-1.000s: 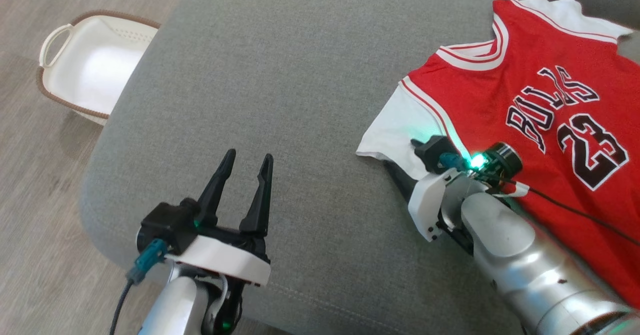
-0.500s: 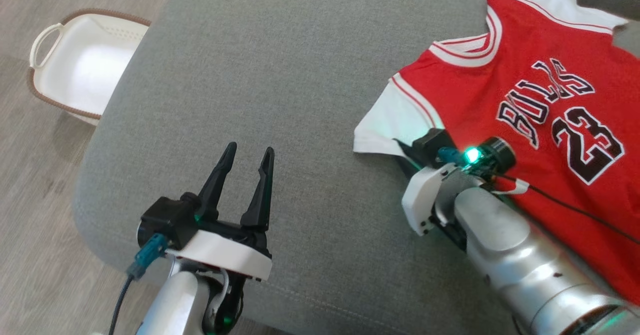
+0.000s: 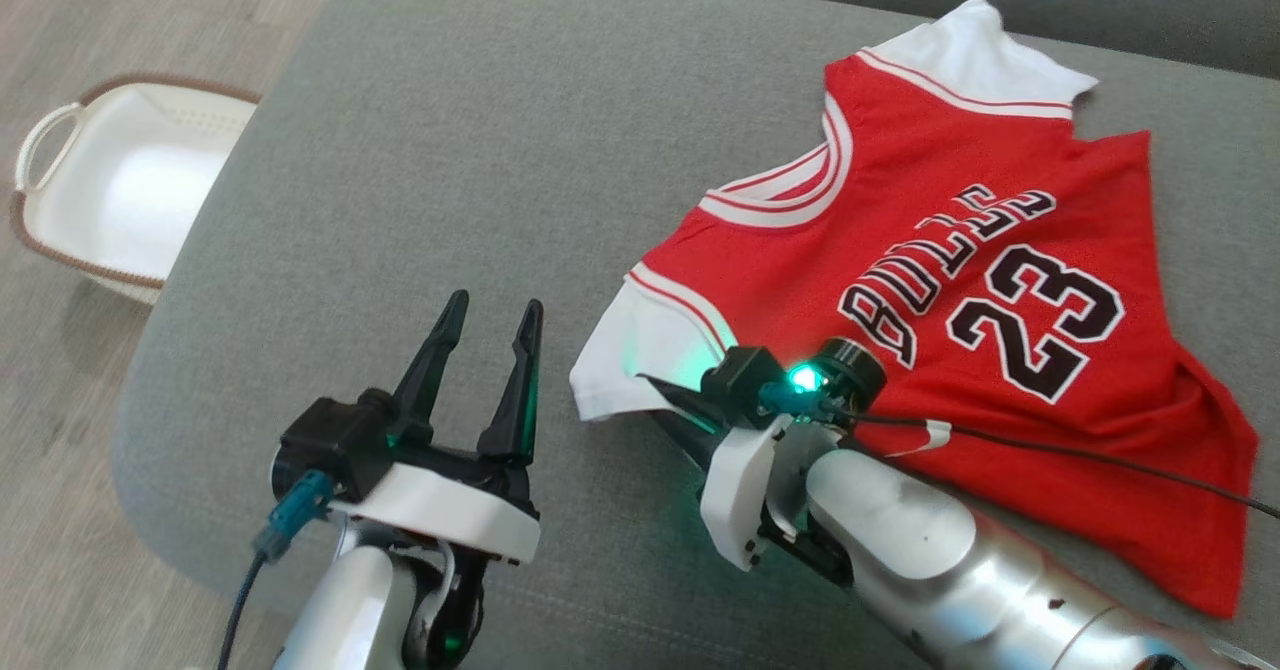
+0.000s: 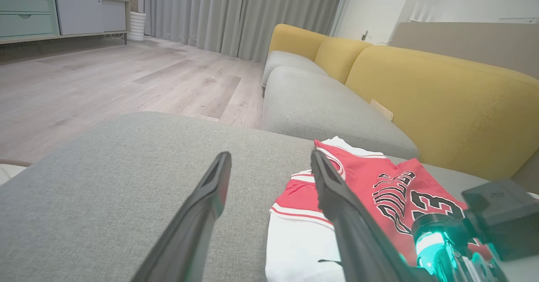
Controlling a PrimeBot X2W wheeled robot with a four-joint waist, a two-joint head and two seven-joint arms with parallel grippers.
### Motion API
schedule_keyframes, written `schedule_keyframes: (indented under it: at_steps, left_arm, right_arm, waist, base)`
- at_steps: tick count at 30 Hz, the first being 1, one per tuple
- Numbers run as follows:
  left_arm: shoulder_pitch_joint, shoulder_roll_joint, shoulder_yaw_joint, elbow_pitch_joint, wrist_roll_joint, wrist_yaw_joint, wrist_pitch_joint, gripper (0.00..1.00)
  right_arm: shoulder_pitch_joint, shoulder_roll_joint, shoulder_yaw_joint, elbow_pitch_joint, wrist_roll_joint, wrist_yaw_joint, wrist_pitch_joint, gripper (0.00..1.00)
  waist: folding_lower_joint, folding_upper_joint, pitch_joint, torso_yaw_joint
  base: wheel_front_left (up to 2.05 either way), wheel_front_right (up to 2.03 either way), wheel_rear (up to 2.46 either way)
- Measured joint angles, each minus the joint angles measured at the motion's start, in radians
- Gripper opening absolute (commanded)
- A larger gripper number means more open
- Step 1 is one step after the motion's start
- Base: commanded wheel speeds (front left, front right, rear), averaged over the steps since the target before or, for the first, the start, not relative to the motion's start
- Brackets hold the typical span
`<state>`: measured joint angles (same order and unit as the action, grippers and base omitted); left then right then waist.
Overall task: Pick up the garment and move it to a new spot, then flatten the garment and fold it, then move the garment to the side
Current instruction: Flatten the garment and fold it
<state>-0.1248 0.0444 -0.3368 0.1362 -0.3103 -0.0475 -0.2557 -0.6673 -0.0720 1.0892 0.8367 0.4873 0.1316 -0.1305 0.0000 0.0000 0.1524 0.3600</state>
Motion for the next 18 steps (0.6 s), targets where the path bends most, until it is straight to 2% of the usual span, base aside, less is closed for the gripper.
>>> schedule_keyframes:
  at_steps: [5,9,13,18]
  left_arm:
    - [0.003,0.0,0.013,0.002,0.01,0.0,0.0,1.0]
    - [0.026,0.0,0.028,0.007,0.014,-0.001,0.0,1.0]
    - [0.049,0.0,0.04,0.011,0.02,-0.001,0.0,1.0]
    - [0.081,0.001,0.066,0.013,0.034,-0.001,0.0,1.0]
  right_arm:
    - [0.0,0.001,0.024,0.024,0.033,0.0,-0.012,1.0]
    - [0.001,0.001,-0.008,0.055,0.05,0.0,-0.039,1.0]
    - [0.01,-0.006,-0.098,0.084,0.058,0.0,-0.078,1.0]
    - [0.085,-0.049,-0.276,0.092,0.056,0.0,-0.11,1.0]
  waist:
    - [0.0,0.0,-0.021,-0.027]
    - [0.0,0.0,-0.047,-0.05]
    - [0.0,0.0,-0.08,-0.074]
    - [0.0,0.0,-0.122,-0.112]
  base:
    - [0.0,0.0,0.0]
    - [0.0,0.0,0.0]
    - [0.0,0.0,0.0]
    - [0.0,0.0,0.0]
